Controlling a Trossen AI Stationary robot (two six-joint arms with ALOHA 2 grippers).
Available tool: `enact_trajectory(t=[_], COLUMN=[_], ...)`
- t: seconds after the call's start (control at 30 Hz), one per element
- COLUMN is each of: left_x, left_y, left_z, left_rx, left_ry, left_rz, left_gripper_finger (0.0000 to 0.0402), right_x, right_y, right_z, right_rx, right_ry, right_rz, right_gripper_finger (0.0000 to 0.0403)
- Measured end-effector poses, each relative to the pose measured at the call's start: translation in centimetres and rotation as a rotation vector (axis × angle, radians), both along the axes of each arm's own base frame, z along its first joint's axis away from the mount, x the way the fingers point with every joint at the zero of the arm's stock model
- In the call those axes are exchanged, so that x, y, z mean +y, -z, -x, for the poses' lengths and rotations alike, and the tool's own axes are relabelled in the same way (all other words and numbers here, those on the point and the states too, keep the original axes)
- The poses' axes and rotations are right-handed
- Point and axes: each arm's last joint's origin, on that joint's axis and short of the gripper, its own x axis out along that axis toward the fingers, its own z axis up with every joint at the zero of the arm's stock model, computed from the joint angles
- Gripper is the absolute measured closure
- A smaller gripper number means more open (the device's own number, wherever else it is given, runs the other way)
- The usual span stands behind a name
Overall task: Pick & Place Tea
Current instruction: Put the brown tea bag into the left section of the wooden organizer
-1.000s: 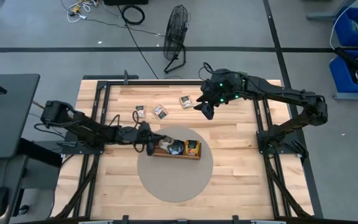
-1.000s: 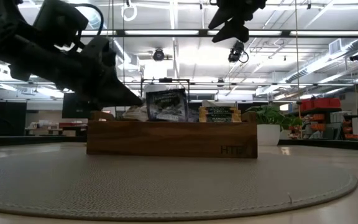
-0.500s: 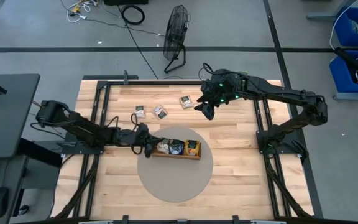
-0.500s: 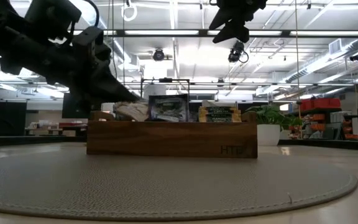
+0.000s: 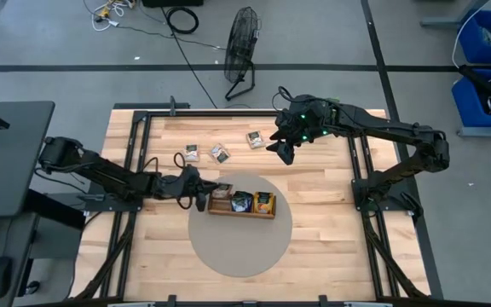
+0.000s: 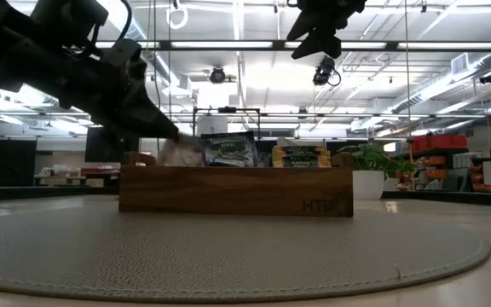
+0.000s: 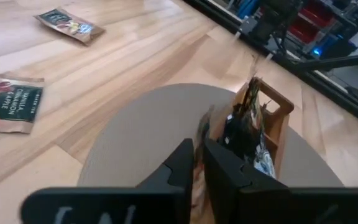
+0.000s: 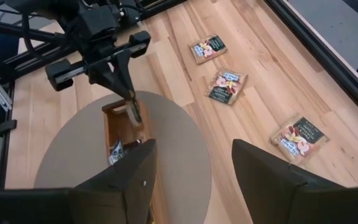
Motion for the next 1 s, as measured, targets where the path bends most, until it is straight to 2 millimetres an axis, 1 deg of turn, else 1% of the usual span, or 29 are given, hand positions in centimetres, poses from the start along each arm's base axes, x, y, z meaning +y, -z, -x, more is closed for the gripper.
enact_trajectory(t=[0.17,0.3,0.43,0.63,0.7,0.8,1.0], left_x=[0.0,0.0,0.4,1.3,1.9,3.0,5.8], left_y=[0.2,0.0,-0.8,-2.3,-2.9,-3.4,-3.9], left_z=[0.1,0.0,-0.2,-0.1,0.1,0.3,0.8], left_rx=[0.025,-0.008,-0.089,-0.197,-0.227,-0.268,-0.326], left_ry=[-0.001,-0.018,-0.054,-0.086,-0.085,-0.113,-0.186], left_rz=[-0.001,0.037,0.048,0.067,0.084,0.167,0.27], left_gripper_finger=[0.0331,0.031,0.0297,0.0296,0.0296,0.0296,0.0296], right_x=[0.0,0.0,0.0,-0.2,-0.2,-0.2,-0.3], right_y=[0.0,0.0,0.0,0.3,0.7,1.1,1.7], right_z=[0.0,0.0,0.0,0.0,0.1,0.1,0.0], right_rx=[0.0,0.0,0.0,0.007,0.018,0.03,0.026], right_ry=[-0.002,-0.002,-0.006,0.003,0.003,0.005,0.005], right_rz=[0.002,0.003,0.008,0.01,0.005,-0.005,-0.008], right_gripper_finger=[0.0185,0.0185,0.0185,0.0185,0.0185,0.0185,0.0185])
